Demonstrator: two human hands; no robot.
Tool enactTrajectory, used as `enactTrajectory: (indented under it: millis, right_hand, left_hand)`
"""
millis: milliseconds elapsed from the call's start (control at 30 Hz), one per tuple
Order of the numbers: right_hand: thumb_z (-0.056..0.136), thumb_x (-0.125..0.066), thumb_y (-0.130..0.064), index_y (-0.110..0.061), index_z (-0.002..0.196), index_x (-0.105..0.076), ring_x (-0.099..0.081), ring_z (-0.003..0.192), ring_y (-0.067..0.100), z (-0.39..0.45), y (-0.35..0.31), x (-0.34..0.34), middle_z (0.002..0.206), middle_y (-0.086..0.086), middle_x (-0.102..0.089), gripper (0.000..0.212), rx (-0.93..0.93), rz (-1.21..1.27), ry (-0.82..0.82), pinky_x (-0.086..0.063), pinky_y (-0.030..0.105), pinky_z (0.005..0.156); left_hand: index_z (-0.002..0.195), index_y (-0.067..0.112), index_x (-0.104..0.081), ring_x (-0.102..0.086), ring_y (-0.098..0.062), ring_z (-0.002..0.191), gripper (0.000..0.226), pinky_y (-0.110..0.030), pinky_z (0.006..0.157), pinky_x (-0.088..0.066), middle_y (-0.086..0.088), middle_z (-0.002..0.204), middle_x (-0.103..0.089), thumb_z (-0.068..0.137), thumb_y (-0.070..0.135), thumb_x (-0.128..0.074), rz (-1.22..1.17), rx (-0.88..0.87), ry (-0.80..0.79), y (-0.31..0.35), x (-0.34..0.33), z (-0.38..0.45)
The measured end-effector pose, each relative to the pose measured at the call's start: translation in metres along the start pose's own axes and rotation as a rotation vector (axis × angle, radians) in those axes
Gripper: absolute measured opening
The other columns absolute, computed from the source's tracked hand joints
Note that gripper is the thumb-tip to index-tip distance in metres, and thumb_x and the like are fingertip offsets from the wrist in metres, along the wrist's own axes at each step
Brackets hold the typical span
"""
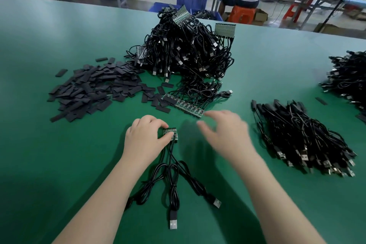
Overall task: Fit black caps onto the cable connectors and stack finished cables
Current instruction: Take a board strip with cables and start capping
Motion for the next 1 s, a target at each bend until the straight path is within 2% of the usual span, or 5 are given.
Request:
enactTrajectory:
  millis: [100, 200, 500, 700, 1000]
  right_hand:
    - [0.095, -0.048, -0.058, -0.029, 0.132, -0.059, -0.048, 0.122, 0.029, -0.008, -0.036, -0.046, 0.129, 0.002, -0.058, 0.049, 0.087, 0.022, -0.168, -0.042, 0.041, 0.098]
    - [0.098, -0.051, -0.047, -0.021, 0.123, -0.067, -0.049, 0.117, 0.028, -0.012, -0.046, -0.059, 0.123, 0.002, -0.060, 0.040, 0.167, 0.097, -0.087, -0.042, 0.038, 0.094]
    - [0.082, -0.080, -0.020, -0.031, 0.081, -0.071, -0.063, 0.071, -0.004, -0.026, -0.010, -0.044, 0.075, -0.016, -0.071, 0.014, -0.054, 0.898, 0.093, -0.045, 0.008, 0.068]
    - [0.085, -0.076, -0.023, -0.039, 0.081, -0.070, -0.067, 0.068, 0.009, -0.024, -0.006, -0.040, 0.071, -0.007, -0.073, 0.018, -0.096, 1.001, 0.090, -0.047, 0.013, 0.064]
    - [0.080, -0.082, -0.022, -0.038, 0.072, -0.069, -0.064, 0.070, -0.002, -0.024, -0.008, -0.041, 0.075, -0.021, -0.071, 0.022, -0.069, 0.949, 0.116, -0.046, 0.010, 0.067]
  left_hand:
    - [0.109, 0.034, -0.063, -0.050, -0.019, 0.112, 0.031, -0.037, 0.090, -0.038, 0.012, 0.115, -0.059, 0.087, 0.055, -0.058, -0.023, -0.004, -0.012, 0.000, 0.000, 0.003]
    - [0.100, 0.035, -0.057, -0.056, -0.016, 0.104, 0.019, -0.036, 0.087, -0.038, 0.015, 0.099, -0.062, 0.087, 0.049, -0.062, -0.109, -0.034, -0.003, 0.003, 0.001, 0.003]
    - [0.093, 0.045, -0.060, -0.071, -0.009, 0.086, 0.037, -0.016, 0.078, -0.051, 0.006, 0.089, -0.074, 0.086, 0.011, -0.072, -0.988, -0.041, -0.045, 0.027, 0.002, -0.009]
    - [0.097, 0.038, -0.061, -0.071, -0.013, 0.077, 0.040, -0.015, 0.073, -0.052, 0.002, 0.088, -0.075, 0.080, 0.006, -0.078, -0.973, -0.055, -0.080, 0.031, 0.003, -0.011]
    - [0.100, 0.035, -0.062, -0.073, -0.012, 0.078, 0.039, -0.017, 0.075, -0.054, 0.005, 0.083, -0.076, 0.080, 0.003, -0.075, -0.924, 0.000, -0.073, 0.027, 0.000, -0.011]
Point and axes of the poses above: each hand's wrist, its own z-axis towards the middle knuckle, its own x-axis out of the back of the hand, y = z × x, the point moved 7 cm from there along z, towards the middle knuckle
